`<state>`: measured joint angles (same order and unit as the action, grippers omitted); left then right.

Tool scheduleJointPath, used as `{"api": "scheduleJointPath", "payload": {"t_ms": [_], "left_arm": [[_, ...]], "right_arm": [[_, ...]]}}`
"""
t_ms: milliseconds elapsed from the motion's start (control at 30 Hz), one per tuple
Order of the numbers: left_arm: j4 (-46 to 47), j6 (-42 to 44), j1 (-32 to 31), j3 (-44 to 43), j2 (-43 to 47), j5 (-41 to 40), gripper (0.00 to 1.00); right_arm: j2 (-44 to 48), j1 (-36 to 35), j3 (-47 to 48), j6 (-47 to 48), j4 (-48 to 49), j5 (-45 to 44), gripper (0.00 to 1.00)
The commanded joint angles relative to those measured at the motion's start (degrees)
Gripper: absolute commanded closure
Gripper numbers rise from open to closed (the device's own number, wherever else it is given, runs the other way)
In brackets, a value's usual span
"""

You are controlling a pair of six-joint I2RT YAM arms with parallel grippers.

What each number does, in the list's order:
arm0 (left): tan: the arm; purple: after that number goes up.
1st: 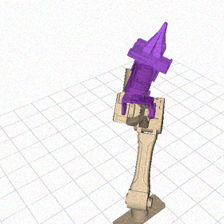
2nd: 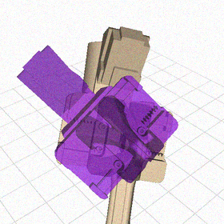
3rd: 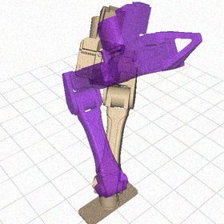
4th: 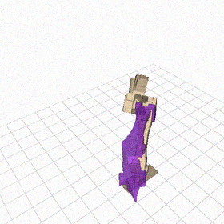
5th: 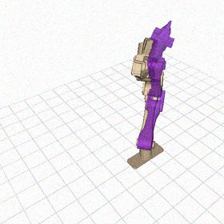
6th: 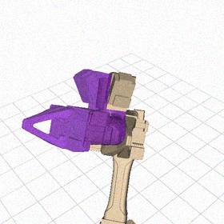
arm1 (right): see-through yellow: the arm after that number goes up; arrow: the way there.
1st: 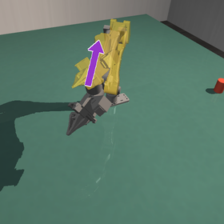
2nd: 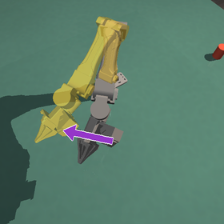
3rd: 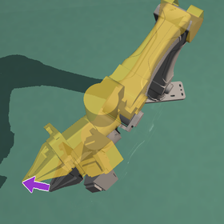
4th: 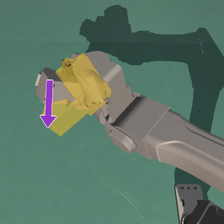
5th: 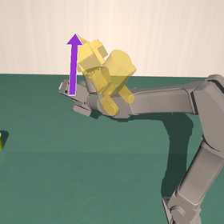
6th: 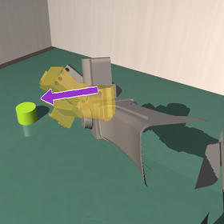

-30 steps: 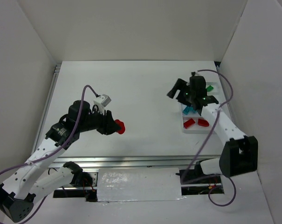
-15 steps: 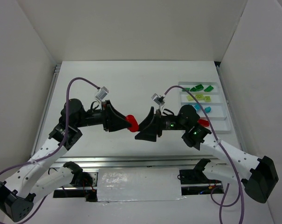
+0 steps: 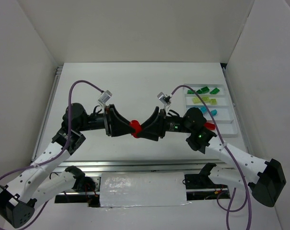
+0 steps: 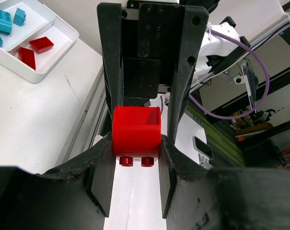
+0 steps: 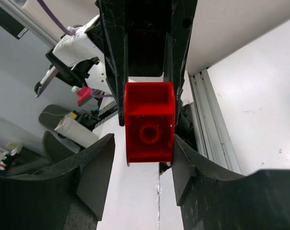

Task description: Sort the legos into containers by color

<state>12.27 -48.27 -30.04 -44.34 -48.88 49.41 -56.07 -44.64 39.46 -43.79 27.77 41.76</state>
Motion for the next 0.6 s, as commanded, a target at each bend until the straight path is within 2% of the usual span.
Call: {"api": "scheduleJointPath", "payload": {"t_ms": [0, 67, 100, 133, 167, 200, 233, 267, 333, 367, 400, 433, 467, 533, 567], "left_arm": [[3.9, -0.9, -0.1, 0.3, 0.5, 2.3, 1.0], [4.2, -0.9, -0.1, 0.2, 0.1, 3.0, 1.0], [4.2, -0.9, -0.1, 0.2, -0.2, 3.1, 1.0], [3.0, -0.4, -0.1, 0.0, -0.3, 3.1, 1.0], [1.5, 1.7, -0.1, -0.6, -0.4, 2.1, 1.0], [-0.8, 3.2, -0.1, -2.1, -0.2, 0.9, 0.9], [-6.8, 4.7, -0.1, -3.1, -0.2, -3.9, 0.67], [-11.6, 8.4, -0.1, -6.3, -0.2, -8.1, 0.01], [-23.3, 12.0, -0.1, -10.6, -0.8, -20.8, 0.0], [-34.5, 13.5, -0.1, -12.6, -2.4, -37.1, 0.01], [-39.9, 13.2, -0.1, -16.6, -3.5, -46.0, 0.0], [-40.0, 12.9, -0.1, -18.1, -3.5, -53.2, 0.0], [-50.3, 13.0, 0.0, -19.5, -6.1, -63.7, 0.01], [-53.2, 14.2, 0.1, -19.2, -6.7, -68.8, 0.01], [-53.0, 17.0, 0.1, -16.9, -6.3, -70.0, 0.0]], "right_arm": [[-0.3, -0.5, 3.2, 2.1, 2.4, -1.7, 0.44], [-0.5, -0.6, 3.1, 2.0, 4.1, -1.6, 0.49], [-0.7, -0.6, 3.1, 1.8, 4.5, -1.6, 0.59], [-1.1, -0.4, 3.3, 2.0, 4.4, -1.5, 0.74], [-1.6, -0.5, 3.6, 2.6, 2.7, -1.2, 0.98], [-1.6, -0.6, 4.1, 4.2, 1.4, -2.2, 1.0], [-1.2, -0.4, 4.0, 5.2, 0.3, -2.7, 1.0], [-0.8, 0.1, 3.5, 6.1, -3.0, -6.2, 1.0], [0.2, 2.1, 3.8, 7.9, -9.5, -12.3, 1.0], [0.2, 5.7, 4.5, 7.8, -17.3, -15.6, 1.0], [0.1, 7.8, 5.2, 7.1, -22.3, -19.4, 1.0], [-0.8, 10.4, 5.8, 6.0, -32.1, -28.5, 1.0], [-1.6, 16.7, 6.8, 4.0, -36.7, -33.2, 1.0], [-4.7, 23.8, 7.4, 3.2, -46.6, -42.7, 1.0], [-5.8, 30.4, 7.3, 2.4, -48.5, -45.9, 1.0]]}}
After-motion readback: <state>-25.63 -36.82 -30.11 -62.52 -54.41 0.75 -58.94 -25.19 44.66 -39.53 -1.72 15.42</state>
